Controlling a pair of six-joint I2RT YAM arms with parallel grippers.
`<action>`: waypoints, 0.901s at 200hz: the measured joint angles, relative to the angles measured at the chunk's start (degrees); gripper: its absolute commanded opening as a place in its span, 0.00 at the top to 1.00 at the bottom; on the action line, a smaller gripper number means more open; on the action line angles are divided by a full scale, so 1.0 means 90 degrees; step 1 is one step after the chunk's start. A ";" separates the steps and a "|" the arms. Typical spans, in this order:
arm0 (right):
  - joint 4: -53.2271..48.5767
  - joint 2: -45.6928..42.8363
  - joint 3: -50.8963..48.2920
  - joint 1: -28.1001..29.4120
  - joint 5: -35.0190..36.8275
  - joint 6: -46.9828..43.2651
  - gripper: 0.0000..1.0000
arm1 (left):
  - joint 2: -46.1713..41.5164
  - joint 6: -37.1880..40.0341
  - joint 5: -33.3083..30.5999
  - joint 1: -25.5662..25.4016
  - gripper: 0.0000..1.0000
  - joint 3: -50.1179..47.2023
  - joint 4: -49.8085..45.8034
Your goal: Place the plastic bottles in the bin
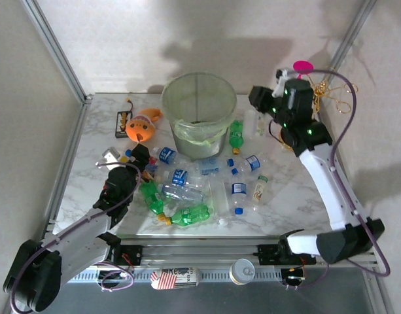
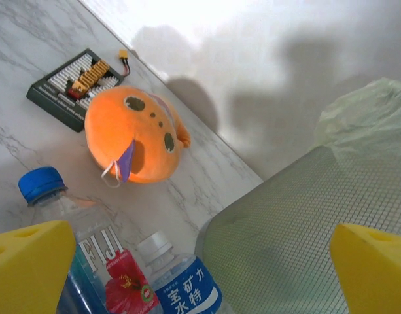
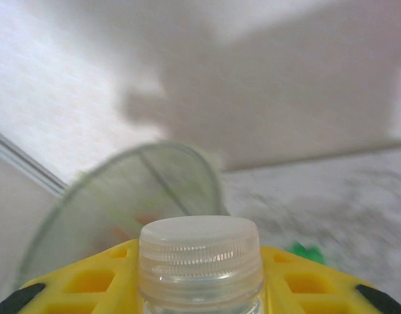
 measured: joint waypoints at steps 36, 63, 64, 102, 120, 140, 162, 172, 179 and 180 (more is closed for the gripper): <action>0.0503 0.1532 0.1923 0.0568 -0.0260 -0.0163 0.69 | -0.0469 -0.0005 0.0075 0.0146 0.00 0.0000 -0.0384; 0.0544 0.2540 0.2982 0.0964 -0.0301 -0.0376 0.68 | -0.0872 0.0000 0.0117 0.0245 0.00 -0.0005 -0.0721; 0.0542 0.2567 0.3007 0.0976 -0.0299 -0.0386 0.68 | -0.0886 0.0000 0.0117 0.0250 0.00 -0.0007 -0.0733; 0.0529 0.3541 0.3475 0.1350 -0.0289 -0.0629 0.67 | -0.1564 0.0005 0.0117 0.0452 0.00 -0.0143 -0.1265; 0.0491 0.3864 0.3475 0.1479 -0.0226 -0.0753 0.67 | -0.1931 0.0005 0.0100 0.0563 0.00 -0.0248 -0.1554; 0.0389 0.4136 0.3444 0.1615 -0.0097 -0.0867 0.65 | -0.2239 0.0005 0.0078 0.0668 0.00 -0.0304 -0.1838; 0.0374 0.4245 0.3254 0.1734 -0.0032 -0.0935 0.63 | -0.2429 0.0002 0.0068 0.0750 0.00 -0.0308 -0.2057; 0.0372 0.4265 0.3152 0.1768 0.0007 -0.0937 0.62 | -0.2460 0.0002 0.0066 0.0772 0.00 -0.0311 -0.2120; 0.0367 0.4269 0.3082 0.1780 0.0034 -0.0940 0.59 | -0.2458 -0.0002 0.0068 0.0780 0.00 -0.0311 -0.2147; 0.0372 0.4272 0.3067 0.1785 0.0039 -0.0940 0.58 | -0.2458 -0.0002 0.0068 0.0780 0.00 -0.0311 -0.2152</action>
